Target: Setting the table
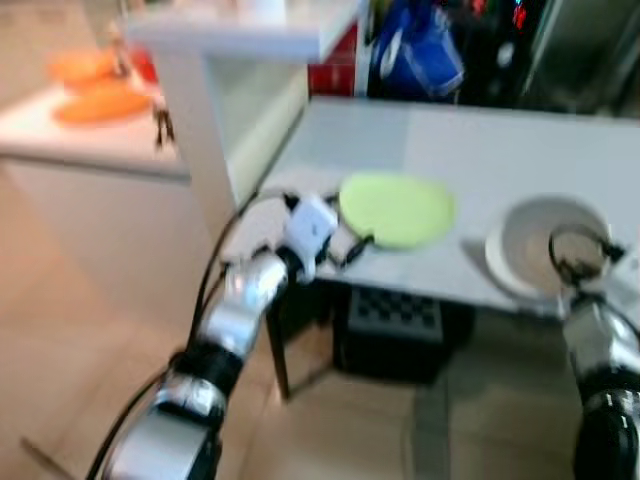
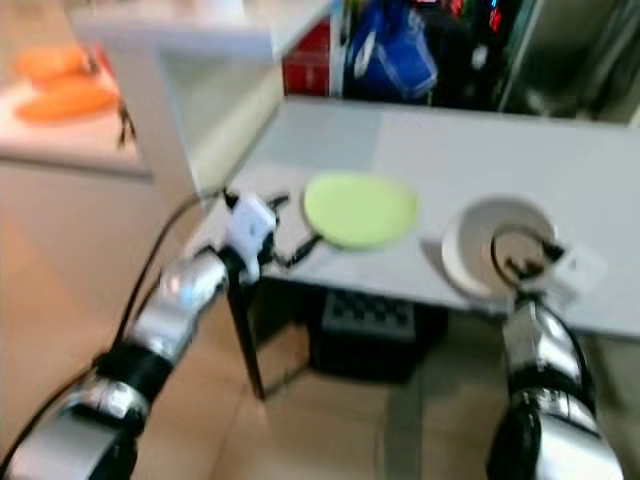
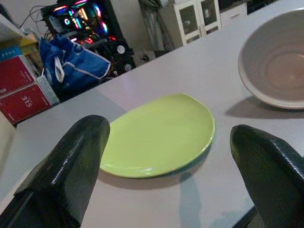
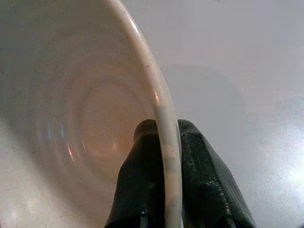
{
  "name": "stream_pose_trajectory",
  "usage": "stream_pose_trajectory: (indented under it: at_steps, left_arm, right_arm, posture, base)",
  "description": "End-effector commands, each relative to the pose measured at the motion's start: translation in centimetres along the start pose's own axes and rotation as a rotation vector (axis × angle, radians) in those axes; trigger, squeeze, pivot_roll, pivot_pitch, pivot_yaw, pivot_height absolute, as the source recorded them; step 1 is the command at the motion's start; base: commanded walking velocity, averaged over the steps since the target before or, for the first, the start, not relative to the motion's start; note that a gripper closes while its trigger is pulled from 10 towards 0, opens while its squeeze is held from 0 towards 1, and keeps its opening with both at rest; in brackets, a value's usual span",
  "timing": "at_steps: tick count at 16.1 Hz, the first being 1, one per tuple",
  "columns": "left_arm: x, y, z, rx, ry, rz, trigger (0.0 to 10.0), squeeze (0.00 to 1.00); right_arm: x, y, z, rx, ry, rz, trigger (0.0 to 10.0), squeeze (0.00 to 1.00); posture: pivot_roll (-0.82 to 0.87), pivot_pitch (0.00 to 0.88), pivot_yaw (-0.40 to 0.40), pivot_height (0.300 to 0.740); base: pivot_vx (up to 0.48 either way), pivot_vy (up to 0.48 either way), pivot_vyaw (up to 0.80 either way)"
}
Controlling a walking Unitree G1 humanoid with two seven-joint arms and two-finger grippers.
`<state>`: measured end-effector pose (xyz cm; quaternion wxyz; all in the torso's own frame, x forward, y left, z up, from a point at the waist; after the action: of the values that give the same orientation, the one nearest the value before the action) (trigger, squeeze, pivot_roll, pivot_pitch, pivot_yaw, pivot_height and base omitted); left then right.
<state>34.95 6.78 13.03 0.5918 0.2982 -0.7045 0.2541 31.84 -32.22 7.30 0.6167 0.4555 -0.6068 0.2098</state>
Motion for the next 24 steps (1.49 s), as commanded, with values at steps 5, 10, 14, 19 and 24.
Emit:
stream_pose_trajectory:
  at_steps: [5,10,14,19,24]
  left_arm:
    - [0.2,-0.4,0.1,-0.015,-0.01,-0.018,10.0,0.0]
    - [0.1,-0.3,0.4,-0.017,-0.019,-0.013,10.0,0.0]
    - [0.2,-0.3,0.5,-0.014,-0.025,-0.007,10.0,0.0]
    - [0.2,-0.3,0.4,-0.003,-0.026,-0.007,10.0,0.0]
    - [0.1,-0.3,0.3,0.004,-0.018,-0.017,10.0,0.0]
  right_arm:
    - [-0.8,0.0,-1.2,0.052,0.066,-0.067,10.0,0.0]
    - [-1.2,0.2,-2.2,0.104,0.099,-0.073,10.0,0.0]
    - [-1.1,0.2,-2.6,0.134,0.109,-0.074,10.0,0.0]
    - [-1.2,0.2,-2.6,0.133,0.118,-0.083,10.0,0.0]
    - [-0.5,-0.1,-4.6,0.103,-0.237,-0.137,10.0,0.0]
  posture:
    - [-0.07,0.0,0.088,0.74]
    - [-0.07,0.0,0.085,0.74]
    - [-0.07,0.0,0.083,0.74]
    - [-0.07,0.0,0.082,0.74]
    - [-0.06,0.0,0.085,0.74]
  base:
    - [0.457,0.0,0.0]
    - [0.457,0.0,0.0]
    - [0.0,0.0,0.0]
    - [0.0,0.0,0.0]
    - [0.0,0.0,0.0]
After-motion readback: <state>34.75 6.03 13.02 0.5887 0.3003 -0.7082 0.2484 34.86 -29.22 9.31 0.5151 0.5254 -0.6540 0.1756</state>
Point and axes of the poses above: a point about 5 cm out from each wrist's last joint towards the gripper, its own y axis pointing back from the gripper into the wrist, its own x axis along the axis of the wrist's last joint, z = x × y, the point moved 1 cm from there along -y, pointing out of the wrist towards the gripper, and after that the axes turned 7 degrees about y, right-handed, at the moved point
